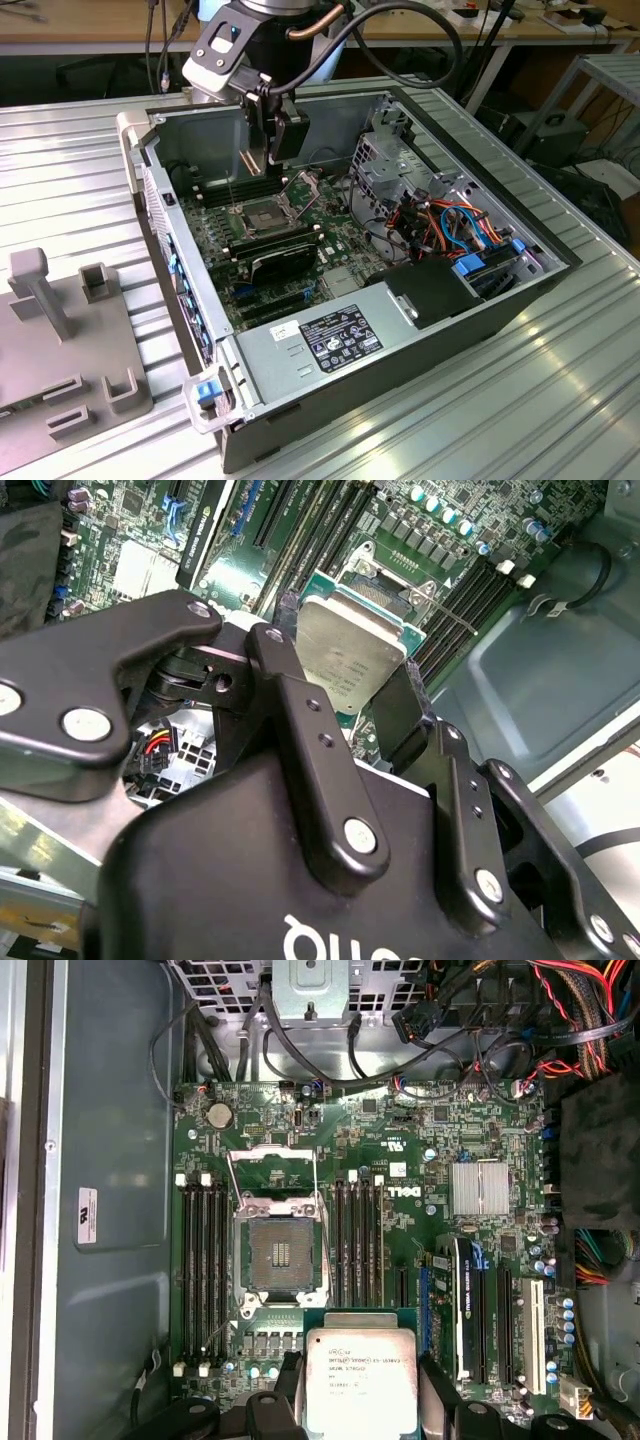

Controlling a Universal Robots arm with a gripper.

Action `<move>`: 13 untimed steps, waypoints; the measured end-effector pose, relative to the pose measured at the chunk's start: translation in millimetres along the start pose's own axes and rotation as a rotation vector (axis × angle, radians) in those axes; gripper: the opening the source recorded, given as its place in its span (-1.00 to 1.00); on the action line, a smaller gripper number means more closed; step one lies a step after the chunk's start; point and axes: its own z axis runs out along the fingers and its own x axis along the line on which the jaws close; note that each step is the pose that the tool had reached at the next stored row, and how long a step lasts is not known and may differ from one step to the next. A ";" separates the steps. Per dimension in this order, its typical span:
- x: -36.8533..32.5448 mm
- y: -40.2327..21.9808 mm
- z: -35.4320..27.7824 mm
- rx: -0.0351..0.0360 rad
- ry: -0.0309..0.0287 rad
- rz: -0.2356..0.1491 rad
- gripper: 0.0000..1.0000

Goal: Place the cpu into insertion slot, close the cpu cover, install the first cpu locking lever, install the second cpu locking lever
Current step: 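Place the cpu into insertion slot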

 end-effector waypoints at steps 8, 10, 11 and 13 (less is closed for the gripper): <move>0.1 0.0 0.9 0.0005 -0.0010 0.024 0.09; 0.1 0.0 1.5 0.0010 -0.0019 0.044 0.09; 0.1 -0.1 1.8 0.0013 -0.0024 0.055 0.09; 0.1 -0.1 2.2 0.0018 -0.0034 0.076 0.09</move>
